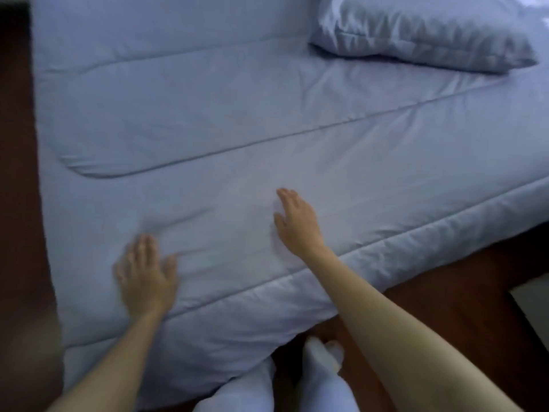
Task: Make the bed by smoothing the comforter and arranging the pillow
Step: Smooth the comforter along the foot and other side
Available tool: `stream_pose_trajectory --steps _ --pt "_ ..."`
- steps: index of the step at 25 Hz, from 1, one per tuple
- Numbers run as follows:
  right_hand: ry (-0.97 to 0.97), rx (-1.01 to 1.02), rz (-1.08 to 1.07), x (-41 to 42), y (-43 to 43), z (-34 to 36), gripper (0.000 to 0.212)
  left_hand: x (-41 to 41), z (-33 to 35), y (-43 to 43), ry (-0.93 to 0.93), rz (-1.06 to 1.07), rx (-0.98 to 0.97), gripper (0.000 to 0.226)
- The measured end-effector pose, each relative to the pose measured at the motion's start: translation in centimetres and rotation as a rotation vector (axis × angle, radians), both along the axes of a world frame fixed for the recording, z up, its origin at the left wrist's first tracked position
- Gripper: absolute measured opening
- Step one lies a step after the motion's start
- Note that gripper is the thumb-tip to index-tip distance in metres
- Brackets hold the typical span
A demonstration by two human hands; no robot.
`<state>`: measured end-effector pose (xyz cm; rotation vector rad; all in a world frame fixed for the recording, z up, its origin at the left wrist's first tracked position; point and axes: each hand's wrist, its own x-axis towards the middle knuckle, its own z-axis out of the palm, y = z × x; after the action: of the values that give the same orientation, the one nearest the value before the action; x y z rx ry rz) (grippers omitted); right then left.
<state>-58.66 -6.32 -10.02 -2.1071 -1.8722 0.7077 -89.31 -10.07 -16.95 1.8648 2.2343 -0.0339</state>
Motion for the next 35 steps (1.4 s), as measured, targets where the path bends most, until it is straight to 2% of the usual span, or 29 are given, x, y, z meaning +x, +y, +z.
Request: stream_pose_trajectory --steps 3,4,6,8,10,13,14,16,18,20,22,23,25,28,30,31,33,34,35 --pt "-0.056 -0.115 0.490 -4.0 1.6 -1.7 0.062 -5.3 0.3 0.5 0.025 0.536 -0.062 0.072" --pt "-0.118 -0.118 0.644 -3.9 1.5 -2.5 0.062 -5.3 0.8 0.9 0.005 0.651 -0.056 0.076" --pt "-0.197 -0.045 0.734 -0.2 1.7 -4.3 0.060 -1.5 1.6 1.9 0.011 0.629 0.060 0.070" --pt "-0.179 0.032 0.596 7.8 2.1 -5.9 0.059 6.5 1.3 2.0 -0.018 0.394 0.214 0.054" --pt "-0.186 0.079 0.397 18.4 2.1 -6.9 0.059 16.9 0.3 1.4 -0.032 0.163 0.299 0.052" --pt "-0.314 0.060 0.147 36.8 0.1 -7.7 0.063 33.6 -1.2 1.6 -0.154 -0.076 0.341 0.053" --pt "-0.335 0.033 0.073 42.1 -1.0 -7.7 0.064 39.0 -1.2 1.4 -0.212 -0.196 0.344 0.053" --pt "-0.358 -0.046 -0.058 50.6 -3.0 -7.9 0.066 47.6 -0.8 0.4 -0.194 -0.483 0.274 0.055" --pt "-0.347 -0.094 -0.221 55.8 -3.9 -8.0 0.064 50.9 -1.1 -0.4 -0.098 -0.591 0.222 0.058" --pt "-0.260 -0.126 -0.555 57.3 -3.6 -7.8 0.064 48.7 -2.2 -1.6 -0.001 -0.530 0.227 0.059" --pt "-0.177 -0.111 -0.832 54.9 -2.8 -7.5 0.065 43.8 -2.9 -3.7 0.121 -0.441 0.210 0.065" --pt "-0.145 -0.080 -0.850 52.0 -2.7 -7.1 0.065 41.0 -3.1 -4.7 0.172 -0.395 0.195 0.071" --pt "-0.081 0.012 -0.631 43.8 -3.9 -6.8 0.066 35.9 -2.9 -6.1 0.205 -0.278 0.119 0.087" --pt "0.016 0.097 0.022 29.2 -7.6 -6.7 0.062 30.6 -2.2 -7.7 0.228 -0.148 0.009 0.111" --pt "-0.094 0.202 0.516 22.3 -10.7 -7.7 0.058 27.5 -1.8 -8.7 0.239 -0.027 -0.045 0.120" --pt "-0.153 0.215 0.666 20.8 -11.4 -8.1 0.057 26.4 -1.3 -9.2 0.210 0.112 -0.079 0.121" --pt "-0.192 0.249 0.739 22.2 -10.3 -9.1 0.059 25.9 -0.1 -9.6 0.130 0.372 -0.140 0.118" --pt "-0.214 0.281 0.706 24.6 -9.0 -9.4 0.059 26.6 0.2 -9.3 0.108 0.379 -0.130 0.111" --pt "-0.244 0.279 0.648 28.0 -7.6 -9.5 0.057 28.0 0.2 -8.8 0.105 0.286 -0.084 0.102"
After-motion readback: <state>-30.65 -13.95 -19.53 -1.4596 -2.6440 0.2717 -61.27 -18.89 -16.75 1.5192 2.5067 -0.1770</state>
